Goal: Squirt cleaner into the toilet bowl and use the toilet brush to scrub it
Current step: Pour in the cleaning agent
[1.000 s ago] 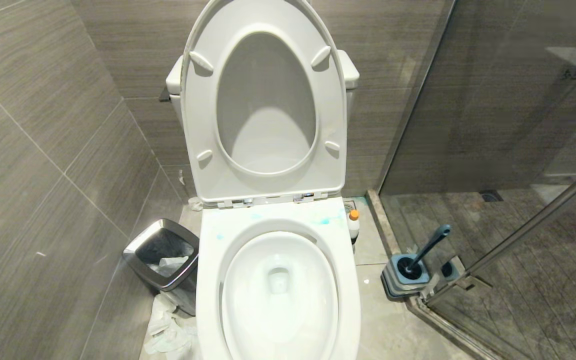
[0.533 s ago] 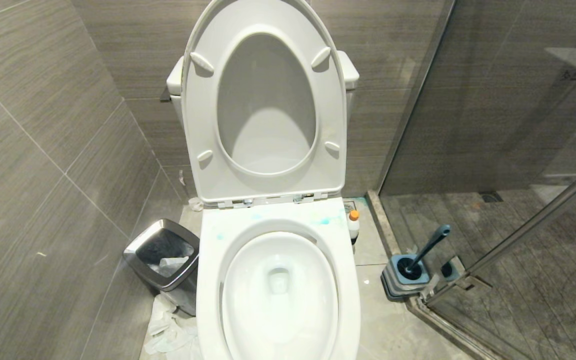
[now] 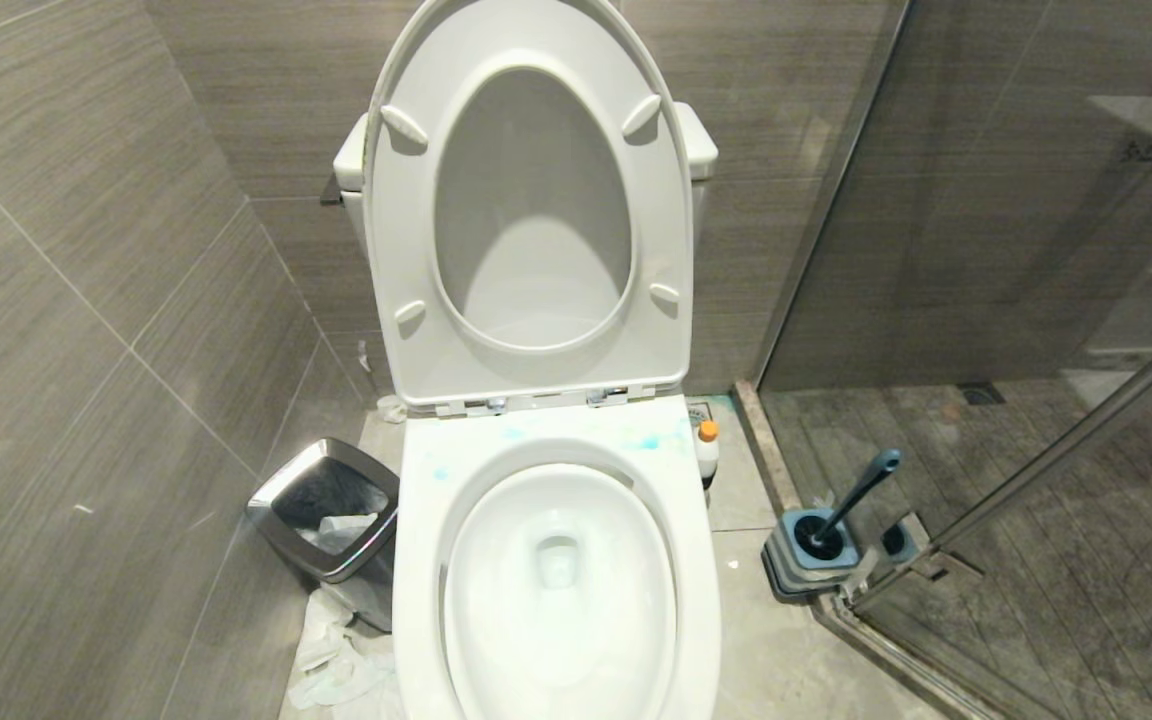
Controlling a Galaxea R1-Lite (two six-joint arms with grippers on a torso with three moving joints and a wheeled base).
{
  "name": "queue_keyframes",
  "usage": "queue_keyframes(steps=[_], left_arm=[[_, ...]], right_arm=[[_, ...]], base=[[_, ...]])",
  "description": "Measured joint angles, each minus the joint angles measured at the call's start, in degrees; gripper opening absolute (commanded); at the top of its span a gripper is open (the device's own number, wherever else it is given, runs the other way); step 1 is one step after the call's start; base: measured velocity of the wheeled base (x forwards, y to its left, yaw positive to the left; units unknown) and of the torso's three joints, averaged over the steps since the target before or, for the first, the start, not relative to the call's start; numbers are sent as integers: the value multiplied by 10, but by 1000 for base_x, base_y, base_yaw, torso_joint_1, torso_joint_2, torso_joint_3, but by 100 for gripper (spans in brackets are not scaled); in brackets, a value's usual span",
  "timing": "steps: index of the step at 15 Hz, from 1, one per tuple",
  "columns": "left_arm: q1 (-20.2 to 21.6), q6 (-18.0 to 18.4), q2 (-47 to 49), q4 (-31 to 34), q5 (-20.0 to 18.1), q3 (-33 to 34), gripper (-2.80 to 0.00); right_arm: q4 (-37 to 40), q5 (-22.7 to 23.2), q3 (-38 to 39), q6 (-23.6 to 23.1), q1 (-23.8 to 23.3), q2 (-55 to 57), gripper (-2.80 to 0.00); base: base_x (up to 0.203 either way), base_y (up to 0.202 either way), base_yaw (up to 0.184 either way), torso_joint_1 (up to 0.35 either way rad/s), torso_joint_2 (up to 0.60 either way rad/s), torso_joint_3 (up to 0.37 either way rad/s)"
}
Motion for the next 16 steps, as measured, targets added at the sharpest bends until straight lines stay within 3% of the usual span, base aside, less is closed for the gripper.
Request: queue_keyframes(steps=[3, 7, 11, 13, 16], left_arm=[[6, 68, -41, 3, 32, 51, -280], [10, 131, -109, 13, 96, 122, -280], [11, 180, -124, 7, 100, 193, -280], [11, 186, -125, 28, 101, 208, -280], [11, 163, -126, 47, 117, 213, -280]], right_arm=[[0, 0, 0, 0, 0, 0, -280], [0, 0, 0, 0, 0, 0, -280], [0, 0, 0, 0, 0, 0, -280], [0, 0, 0, 0, 0, 0, -280], [0, 0, 0, 0, 0, 0, -280]], base=[[0, 0, 0, 0, 0, 0], [0, 0, 0, 0, 0, 0], [0, 0, 0, 0, 0, 0], [0, 0, 0, 0, 0, 0], [0, 0, 0, 0, 0, 0]])
